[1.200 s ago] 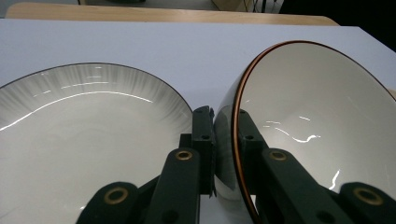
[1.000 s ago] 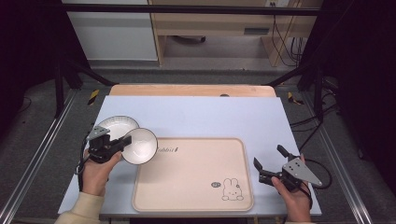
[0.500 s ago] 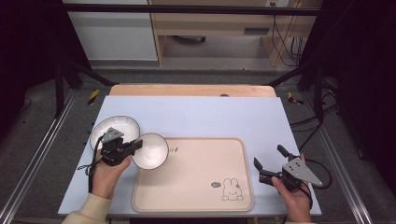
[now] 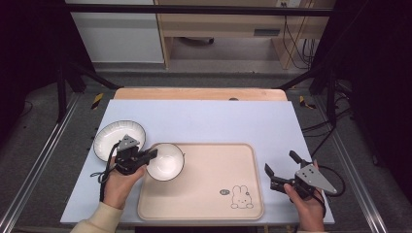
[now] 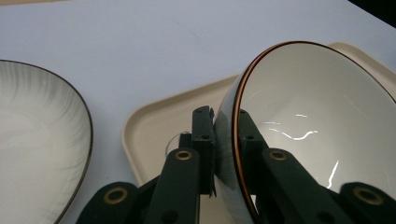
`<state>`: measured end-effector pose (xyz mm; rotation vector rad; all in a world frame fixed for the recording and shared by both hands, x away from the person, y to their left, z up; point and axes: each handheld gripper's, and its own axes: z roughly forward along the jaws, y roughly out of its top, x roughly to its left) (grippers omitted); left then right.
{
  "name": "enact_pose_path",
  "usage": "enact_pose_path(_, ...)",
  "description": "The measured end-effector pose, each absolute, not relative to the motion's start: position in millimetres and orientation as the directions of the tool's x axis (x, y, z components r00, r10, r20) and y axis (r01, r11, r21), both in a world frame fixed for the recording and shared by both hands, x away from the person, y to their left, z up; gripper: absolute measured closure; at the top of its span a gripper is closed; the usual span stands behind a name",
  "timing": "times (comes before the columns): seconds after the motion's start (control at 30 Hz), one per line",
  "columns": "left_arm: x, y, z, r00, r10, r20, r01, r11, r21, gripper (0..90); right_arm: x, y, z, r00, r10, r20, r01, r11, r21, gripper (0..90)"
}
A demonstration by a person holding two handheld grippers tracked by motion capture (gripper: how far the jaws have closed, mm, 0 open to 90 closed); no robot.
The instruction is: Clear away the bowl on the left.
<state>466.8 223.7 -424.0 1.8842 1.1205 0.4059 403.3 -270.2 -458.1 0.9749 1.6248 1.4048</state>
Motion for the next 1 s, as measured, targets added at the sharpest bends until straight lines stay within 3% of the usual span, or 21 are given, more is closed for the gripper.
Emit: enact_pose_path(1.0,461.8,171.2,-434.0,0.633,0.757,-0.159,0.537,-0.283,0.794,81.7,403.4,-270.3,-458.5,-0.441,0.891,-0.103,0.051,0.139,0.989,3.9)
